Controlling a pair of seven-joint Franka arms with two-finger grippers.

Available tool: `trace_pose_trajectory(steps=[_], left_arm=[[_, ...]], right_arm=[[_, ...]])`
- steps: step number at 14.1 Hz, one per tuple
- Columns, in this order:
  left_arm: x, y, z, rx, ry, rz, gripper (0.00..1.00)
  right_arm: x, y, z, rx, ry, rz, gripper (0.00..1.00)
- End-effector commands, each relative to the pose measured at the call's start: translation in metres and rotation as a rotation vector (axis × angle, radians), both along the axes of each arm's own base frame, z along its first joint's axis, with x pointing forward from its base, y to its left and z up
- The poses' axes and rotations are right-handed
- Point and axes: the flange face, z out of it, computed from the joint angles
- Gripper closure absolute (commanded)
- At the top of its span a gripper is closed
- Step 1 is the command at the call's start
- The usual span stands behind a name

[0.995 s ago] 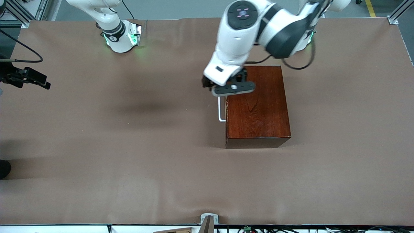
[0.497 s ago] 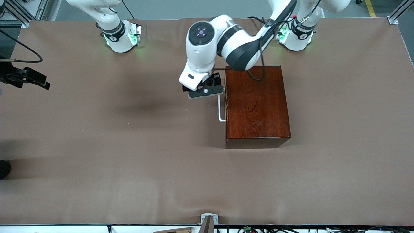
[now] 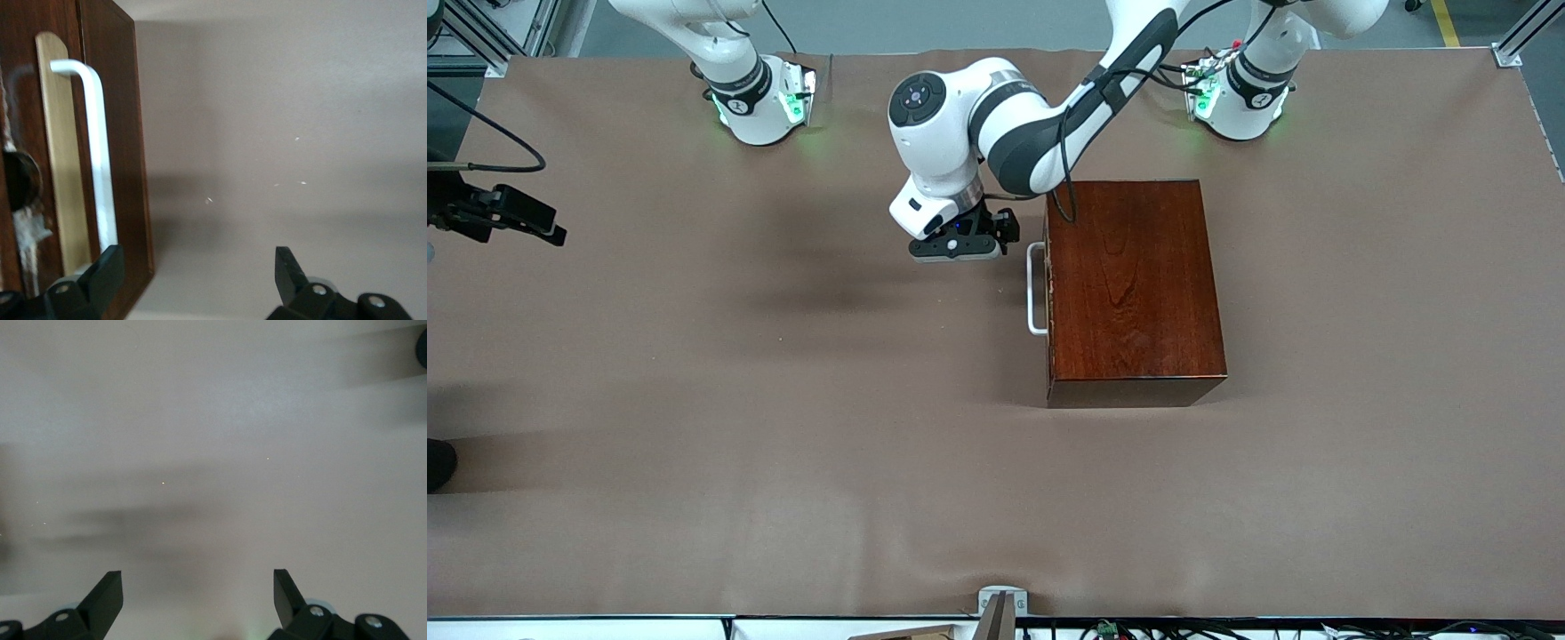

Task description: Open drawer, take yellow block, close drawer

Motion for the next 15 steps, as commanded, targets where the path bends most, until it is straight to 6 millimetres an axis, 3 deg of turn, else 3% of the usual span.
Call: trace_pose_trajectory(steps=[1,7,10,15], left_arm=[[0.011,0.006,0.002,0.044,-0.017,-0.073,0.0],[0.028,0.026,-0.02,0.121,0.009,-0.066,0.0],[0.048,0.042,-0.02,0.121,0.01,-0.019,0.0],[0.049,0.041,-0.03,0.112,0.008,0.041,0.0]], right_arm=[[0.004,0.0,0.002,-0.009,-0.001,-0.005,0.0],[0.005,-0.003,-0.001,0.001,0.005,-0.014,0.0],[0.005,0.0,0.0,0.0,0.005,-0.01,0.0],[0.005,-0.004,-0.001,0.0,0.005,-0.014,0.0]])
